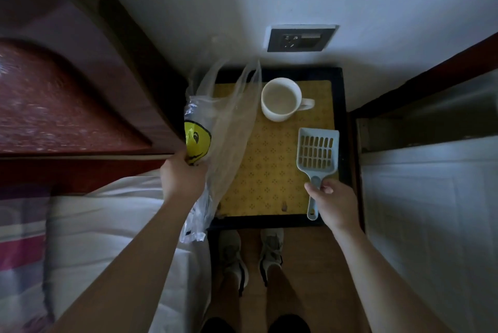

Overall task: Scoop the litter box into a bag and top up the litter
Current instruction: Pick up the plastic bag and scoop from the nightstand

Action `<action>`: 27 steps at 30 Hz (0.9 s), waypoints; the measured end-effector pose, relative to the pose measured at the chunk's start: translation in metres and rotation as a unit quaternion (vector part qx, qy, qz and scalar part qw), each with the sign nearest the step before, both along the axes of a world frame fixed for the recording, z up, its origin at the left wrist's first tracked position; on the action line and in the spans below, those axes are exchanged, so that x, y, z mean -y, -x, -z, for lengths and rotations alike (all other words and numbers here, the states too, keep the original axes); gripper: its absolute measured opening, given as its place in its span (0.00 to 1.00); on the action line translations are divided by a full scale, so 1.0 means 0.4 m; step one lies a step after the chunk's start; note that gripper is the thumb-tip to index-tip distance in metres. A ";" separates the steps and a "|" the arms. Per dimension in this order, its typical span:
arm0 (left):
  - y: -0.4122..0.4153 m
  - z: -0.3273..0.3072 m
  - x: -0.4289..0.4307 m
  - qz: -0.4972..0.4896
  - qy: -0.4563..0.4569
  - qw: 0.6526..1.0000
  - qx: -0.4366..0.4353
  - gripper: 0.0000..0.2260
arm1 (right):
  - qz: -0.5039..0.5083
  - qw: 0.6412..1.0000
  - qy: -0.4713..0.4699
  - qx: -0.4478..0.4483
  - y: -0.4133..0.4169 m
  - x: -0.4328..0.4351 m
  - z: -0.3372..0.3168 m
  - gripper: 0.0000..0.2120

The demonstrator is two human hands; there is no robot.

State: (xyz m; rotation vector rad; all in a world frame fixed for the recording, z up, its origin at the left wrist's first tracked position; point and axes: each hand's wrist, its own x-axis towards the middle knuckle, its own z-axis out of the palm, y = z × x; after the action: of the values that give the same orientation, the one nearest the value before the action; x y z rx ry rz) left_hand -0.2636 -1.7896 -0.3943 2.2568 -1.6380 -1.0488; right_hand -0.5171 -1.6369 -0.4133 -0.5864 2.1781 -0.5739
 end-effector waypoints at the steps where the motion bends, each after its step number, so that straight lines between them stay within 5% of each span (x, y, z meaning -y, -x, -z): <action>1: -0.002 -0.001 0.001 -0.004 -0.004 1.000 -0.004 0.11 | 0.017 1.000 0.009 0.016 -0.002 0.003 -0.006 0.21; 11: 0.000 -0.121 -0.040 -0.032 -0.050 0.995 -0.084 0.19 | 0.046 0.996 0.058 0.052 -0.048 0.016 -0.142 0.17; 27: -0.053 -0.571 -0.300 -0.128 0.059 0.973 -0.183 0.09 | -0.040 0.980 0.138 0.138 -0.127 -0.088 -0.609 0.07</action>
State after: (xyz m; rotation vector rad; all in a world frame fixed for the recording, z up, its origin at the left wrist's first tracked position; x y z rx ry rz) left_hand -0.2422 -1.6695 -0.1658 1.9841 -1.1934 -1.1768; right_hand -0.4662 -1.6017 -0.1696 -0.6927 1.8190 -0.8677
